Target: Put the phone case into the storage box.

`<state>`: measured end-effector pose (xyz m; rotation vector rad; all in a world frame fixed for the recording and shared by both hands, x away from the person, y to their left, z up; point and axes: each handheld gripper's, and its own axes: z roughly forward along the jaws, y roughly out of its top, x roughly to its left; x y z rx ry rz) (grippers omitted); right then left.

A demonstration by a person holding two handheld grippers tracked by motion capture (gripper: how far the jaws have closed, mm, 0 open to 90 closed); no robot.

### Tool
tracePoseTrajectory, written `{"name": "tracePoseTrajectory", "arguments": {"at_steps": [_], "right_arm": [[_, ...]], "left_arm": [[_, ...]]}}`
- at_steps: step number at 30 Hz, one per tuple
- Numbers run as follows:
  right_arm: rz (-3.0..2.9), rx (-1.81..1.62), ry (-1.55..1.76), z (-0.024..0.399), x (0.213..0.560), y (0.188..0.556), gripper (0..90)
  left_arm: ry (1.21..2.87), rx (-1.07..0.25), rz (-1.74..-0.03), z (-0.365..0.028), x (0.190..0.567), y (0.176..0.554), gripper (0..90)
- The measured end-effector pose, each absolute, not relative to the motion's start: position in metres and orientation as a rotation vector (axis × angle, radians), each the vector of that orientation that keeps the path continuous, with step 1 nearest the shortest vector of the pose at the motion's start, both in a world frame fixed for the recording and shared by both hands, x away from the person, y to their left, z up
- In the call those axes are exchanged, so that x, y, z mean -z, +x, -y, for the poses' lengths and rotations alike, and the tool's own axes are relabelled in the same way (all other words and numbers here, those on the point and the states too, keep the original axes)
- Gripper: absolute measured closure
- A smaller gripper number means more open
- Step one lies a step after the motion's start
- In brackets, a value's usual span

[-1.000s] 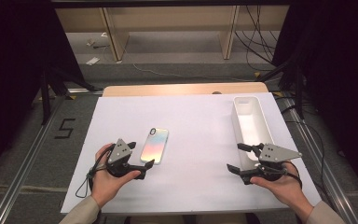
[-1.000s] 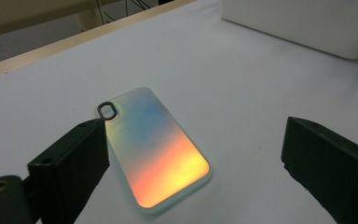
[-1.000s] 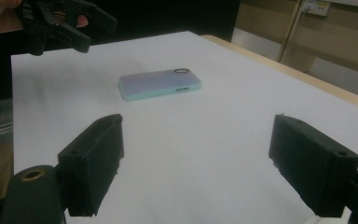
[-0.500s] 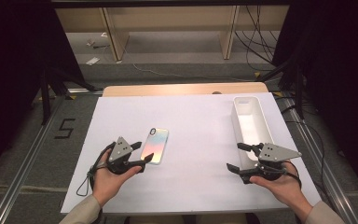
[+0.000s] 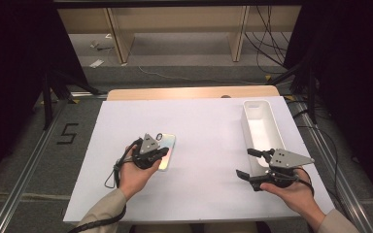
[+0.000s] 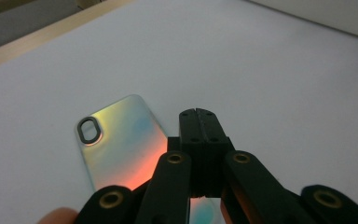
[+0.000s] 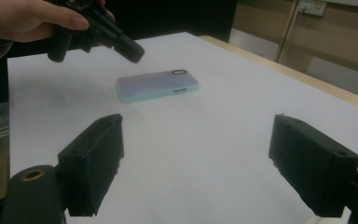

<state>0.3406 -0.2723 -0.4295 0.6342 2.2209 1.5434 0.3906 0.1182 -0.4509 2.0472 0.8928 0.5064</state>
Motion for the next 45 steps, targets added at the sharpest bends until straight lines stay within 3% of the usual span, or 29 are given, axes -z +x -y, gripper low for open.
{"name": "tracePoseTrajectory", "arguments": {"at_steps": [21,45], "right_arm": [[-2.223,-1.552,0.637,0.273,0.43,0.341,18.8],[-2.22,-1.544,0.641,0.274,0.43,0.341,18.8]], "left_arm": [[2.222,-0.386,-0.942,-0.096,0.483,0.41,90.0],[2.281,-0.392,-0.962,-0.102,0.484,0.408,90.0]]}}
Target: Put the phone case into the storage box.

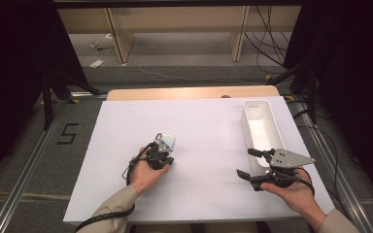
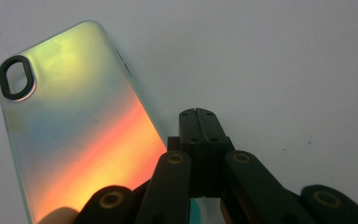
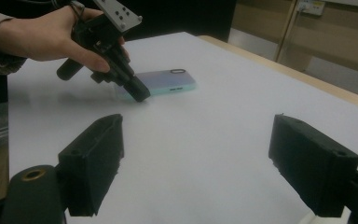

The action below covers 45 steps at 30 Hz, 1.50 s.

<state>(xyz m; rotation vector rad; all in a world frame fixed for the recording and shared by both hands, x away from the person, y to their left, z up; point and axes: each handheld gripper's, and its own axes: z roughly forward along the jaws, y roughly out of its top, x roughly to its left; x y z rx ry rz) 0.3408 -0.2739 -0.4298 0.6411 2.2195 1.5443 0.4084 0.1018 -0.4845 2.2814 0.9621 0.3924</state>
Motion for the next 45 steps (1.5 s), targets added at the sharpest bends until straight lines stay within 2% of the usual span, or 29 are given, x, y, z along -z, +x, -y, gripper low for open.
{"name": "tracePoseTrajectory", "arguments": {"at_steps": [14,35,41,45], "right_arm": [[-2.218,-1.551,0.65,0.275,0.43,0.341,18.8],[-2.228,-1.547,0.647,0.274,0.43,0.341,18.8],[-2.23,-1.549,0.649,0.274,0.43,0.341,18.8],[-2.227,-1.554,0.65,0.274,0.43,0.341,18.8]], "left_arm": [[2.29,-0.413,-1.047,-0.126,0.482,0.408,90.0],[2.305,-0.422,-1.091,-0.134,0.48,0.411,89.2],[2.271,-0.394,-1.107,-0.134,0.469,0.408,78.6],[2.27,-0.416,-1.099,-0.135,0.459,0.416,60.0]]}}
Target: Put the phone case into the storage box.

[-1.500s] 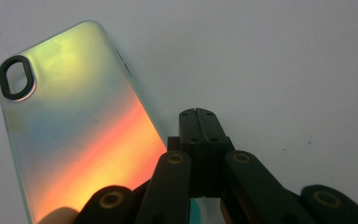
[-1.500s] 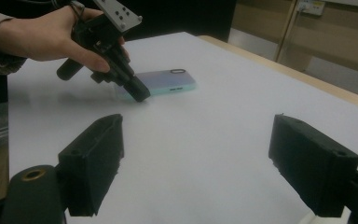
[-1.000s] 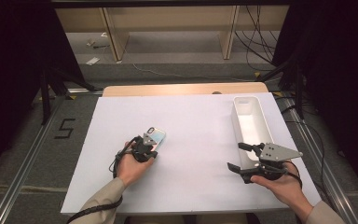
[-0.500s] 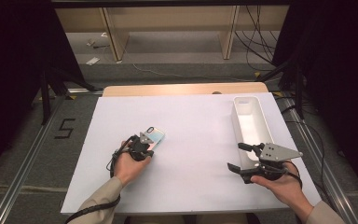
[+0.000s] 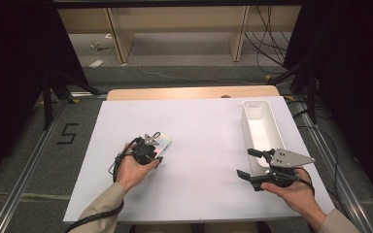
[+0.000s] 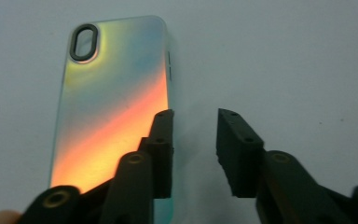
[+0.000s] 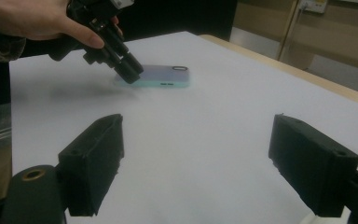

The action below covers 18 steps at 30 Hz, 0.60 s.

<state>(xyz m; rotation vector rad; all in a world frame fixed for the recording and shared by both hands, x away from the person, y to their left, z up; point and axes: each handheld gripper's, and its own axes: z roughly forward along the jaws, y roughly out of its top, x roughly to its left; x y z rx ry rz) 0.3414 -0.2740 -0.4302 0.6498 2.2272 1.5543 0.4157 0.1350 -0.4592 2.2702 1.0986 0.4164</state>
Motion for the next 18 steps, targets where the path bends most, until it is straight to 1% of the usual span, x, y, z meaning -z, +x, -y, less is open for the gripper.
{"name": "tracePoseTrajectory", "arguments": {"at_steps": [3,4,5,9,12,13,17,18], "right_arm": [[-2.227,-1.548,0.653,0.274,0.43,0.342,18.8],[-2.226,-1.546,0.651,0.274,0.43,0.342,18.8],[-2.226,-1.548,0.65,0.274,0.43,0.342,18.8],[-2.226,-1.548,0.65,0.273,0.429,0.342,18.8],[-2.228,-1.548,0.647,0.273,0.429,0.342,18.8],[-2.227,-1.548,0.647,0.273,0.429,0.342,18.8],[-2.224,-1.551,0.644,0.274,0.429,0.342,18.8],[-2.224,-1.556,0.644,0.274,0.429,0.341,18.8]], "left_arm": [[2.287,-0.443,-1.086,-0.137,0.453,0.425,43.8],[2.291,-0.449,-1.087,-0.139,0.452,0.429,36.2],[2.294,-0.454,-1.097,-0.14,0.45,0.433,30.9],[2.326,-0.443,-1.141,-0.146,0.45,0.451,15.0],[2.356,-0.436,-1.165,-0.147,0.452,0.462,9.9],[2.376,-0.432,-1.166,-0.146,0.454,0.464,7.0],[2.446,-0.413,-1.155,-0.141,0.46,0.469,0.2],[2.458,-0.417,-1.156,-0.14,0.46,0.47,0.0]]}}
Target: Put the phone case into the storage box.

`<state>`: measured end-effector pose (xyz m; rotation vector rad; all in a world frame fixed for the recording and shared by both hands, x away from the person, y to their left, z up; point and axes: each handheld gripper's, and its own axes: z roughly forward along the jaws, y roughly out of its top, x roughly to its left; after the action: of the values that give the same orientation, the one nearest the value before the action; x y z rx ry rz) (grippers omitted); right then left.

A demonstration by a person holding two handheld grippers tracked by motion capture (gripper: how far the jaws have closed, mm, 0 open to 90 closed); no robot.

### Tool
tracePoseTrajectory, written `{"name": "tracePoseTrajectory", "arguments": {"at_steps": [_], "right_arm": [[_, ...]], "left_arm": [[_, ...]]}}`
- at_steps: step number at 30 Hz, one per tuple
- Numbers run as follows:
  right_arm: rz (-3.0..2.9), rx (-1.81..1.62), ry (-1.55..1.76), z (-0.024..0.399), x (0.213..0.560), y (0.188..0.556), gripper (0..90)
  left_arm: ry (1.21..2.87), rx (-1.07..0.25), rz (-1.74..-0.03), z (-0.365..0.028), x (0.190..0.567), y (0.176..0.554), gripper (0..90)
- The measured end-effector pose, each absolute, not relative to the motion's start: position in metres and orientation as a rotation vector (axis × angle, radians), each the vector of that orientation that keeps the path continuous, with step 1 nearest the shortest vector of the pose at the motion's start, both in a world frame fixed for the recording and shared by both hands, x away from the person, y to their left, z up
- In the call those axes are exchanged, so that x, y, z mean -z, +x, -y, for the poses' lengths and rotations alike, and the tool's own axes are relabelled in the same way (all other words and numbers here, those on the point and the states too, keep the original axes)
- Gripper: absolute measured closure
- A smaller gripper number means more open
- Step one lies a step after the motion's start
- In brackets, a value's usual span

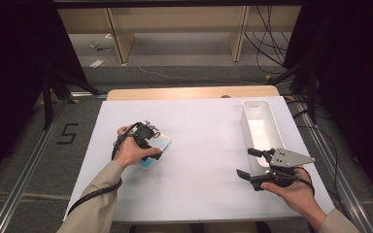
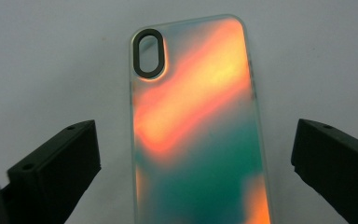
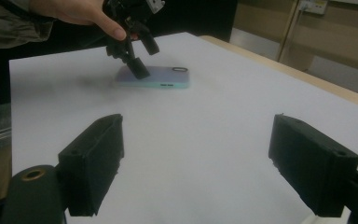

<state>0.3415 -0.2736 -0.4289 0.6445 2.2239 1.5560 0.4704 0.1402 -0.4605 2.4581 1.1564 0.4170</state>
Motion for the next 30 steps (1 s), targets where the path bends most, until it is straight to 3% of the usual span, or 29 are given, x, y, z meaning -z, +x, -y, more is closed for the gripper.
{"name": "tracePoseTrajectory", "arguments": {"at_steps": [30], "right_arm": [[-2.227,-1.559,0.641,0.273,0.429,0.341,18.8]], "left_arm": [[2.593,-0.333,-1.216,-0.136,0.471,0.485,1.1]]}}
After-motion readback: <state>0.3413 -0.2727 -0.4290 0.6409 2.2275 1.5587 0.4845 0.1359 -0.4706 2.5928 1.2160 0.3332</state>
